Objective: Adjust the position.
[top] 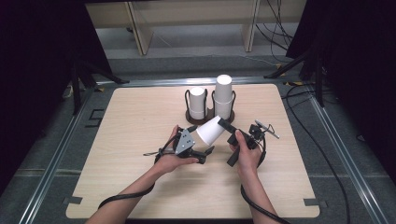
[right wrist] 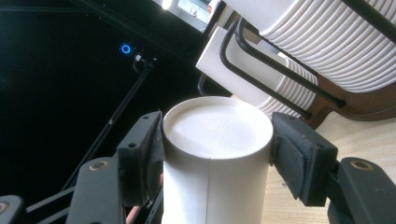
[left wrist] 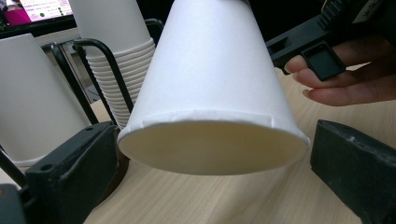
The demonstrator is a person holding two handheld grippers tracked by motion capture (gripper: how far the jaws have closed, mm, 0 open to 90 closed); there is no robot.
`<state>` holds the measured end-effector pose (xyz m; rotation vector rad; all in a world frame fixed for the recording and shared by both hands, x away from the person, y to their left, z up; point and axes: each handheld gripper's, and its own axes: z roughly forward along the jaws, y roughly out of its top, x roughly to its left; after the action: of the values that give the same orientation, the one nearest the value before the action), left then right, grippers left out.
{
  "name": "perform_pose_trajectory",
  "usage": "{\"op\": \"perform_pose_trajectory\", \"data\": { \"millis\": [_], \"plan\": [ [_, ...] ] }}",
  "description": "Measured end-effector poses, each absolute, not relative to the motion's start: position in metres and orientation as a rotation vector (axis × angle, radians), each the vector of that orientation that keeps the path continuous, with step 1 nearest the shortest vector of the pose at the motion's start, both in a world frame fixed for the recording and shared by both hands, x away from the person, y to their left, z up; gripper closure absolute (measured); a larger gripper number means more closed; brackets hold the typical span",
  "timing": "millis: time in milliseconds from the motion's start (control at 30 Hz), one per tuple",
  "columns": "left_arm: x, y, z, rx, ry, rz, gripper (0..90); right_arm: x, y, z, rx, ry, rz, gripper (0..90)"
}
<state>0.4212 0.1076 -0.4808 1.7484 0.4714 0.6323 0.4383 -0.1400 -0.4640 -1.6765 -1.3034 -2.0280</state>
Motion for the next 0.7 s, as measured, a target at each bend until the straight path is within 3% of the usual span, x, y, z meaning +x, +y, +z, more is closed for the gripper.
{"op": "perform_pose_trajectory", "data": {
  "millis": [400, 700],
  "plan": [
    [0.4237, 0.1067, -0.4802, 1.739, 0.474, 0.636, 4.0, 0.4371, -0.1392, -0.4634, -1.676, -1.278, -2.005, 37.3],
    [0.4232, 0.1066, -0.4790, 1.736, 0.472, 0.643, 13.0, 0.4370, -0.1396, -0.4637, -1.660, -1.260, -2.004, 37.3]
  ]
}}
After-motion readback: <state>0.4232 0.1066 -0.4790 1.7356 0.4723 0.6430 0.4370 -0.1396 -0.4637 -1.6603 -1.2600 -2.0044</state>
